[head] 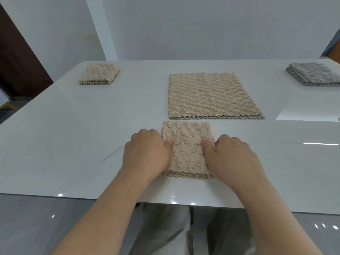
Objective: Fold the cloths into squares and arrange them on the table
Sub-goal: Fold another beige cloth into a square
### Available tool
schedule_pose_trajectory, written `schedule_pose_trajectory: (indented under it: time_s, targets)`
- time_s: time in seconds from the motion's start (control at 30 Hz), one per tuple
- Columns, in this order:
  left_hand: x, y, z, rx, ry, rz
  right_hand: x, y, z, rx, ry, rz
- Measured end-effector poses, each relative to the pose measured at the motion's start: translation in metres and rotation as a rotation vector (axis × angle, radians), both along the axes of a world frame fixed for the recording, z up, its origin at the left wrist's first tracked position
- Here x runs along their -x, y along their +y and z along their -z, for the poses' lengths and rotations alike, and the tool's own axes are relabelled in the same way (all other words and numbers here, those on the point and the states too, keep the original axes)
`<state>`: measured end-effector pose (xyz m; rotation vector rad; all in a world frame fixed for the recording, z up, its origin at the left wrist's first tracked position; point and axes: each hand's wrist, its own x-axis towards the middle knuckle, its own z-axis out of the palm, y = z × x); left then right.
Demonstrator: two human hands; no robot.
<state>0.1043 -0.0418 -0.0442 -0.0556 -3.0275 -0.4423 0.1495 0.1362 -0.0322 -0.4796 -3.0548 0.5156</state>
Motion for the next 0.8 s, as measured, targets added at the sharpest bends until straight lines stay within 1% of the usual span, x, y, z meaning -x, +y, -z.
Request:
schedule_pose_trajectory:
  time_s: [0.13, 0.23, 0.3, 0.47, 0.53, 0.63, 0.7, 0.8]
  targets:
    - [0.007, -0.002, 0.002, -0.036, -0.069, 0.027, 0.003, -0.001, 0.0, 0.149, 0.028, 0.01]
    - [0.006, 0.0, 0.003, -0.106, -0.057, 0.057, 0.003, -0.002, -0.005, 0.304, 0.106, 0.02]
    - [0.004, -0.001, 0.001, -0.205, -0.043, 0.064, 0.002, -0.003, -0.009, 0.402, 0.143, 0.023]
    - [0.005, -0.017, -0.003, -0.544, -0.037, 0.036, 0.004, -0.014, -0.021, 0.655, 0.245, 0.019]
    - [0.009, -0.031, -0.004, -0.712, -0.033, -0.02, 0.008, -0.023, -0.026, 0.693, 0.262, -0.011]
    - [0.023, -0.064, -0.009, -0.978, -0.029, -0.107, 0.02, -0.045, -0.029, 0.72, 0.246, -0.113]
    - [0.032, -0.094, -0.015, -1.046, -0.016, -0.149, 0.033, -0.068, -0.03, 0.73, 0.205, -0.2]
    - [0.05, -0.144, -0.022, -1.009, 0.04, -0.221, 0.06, -0.116, -0.033, 0.868, 0.123, -0.28]
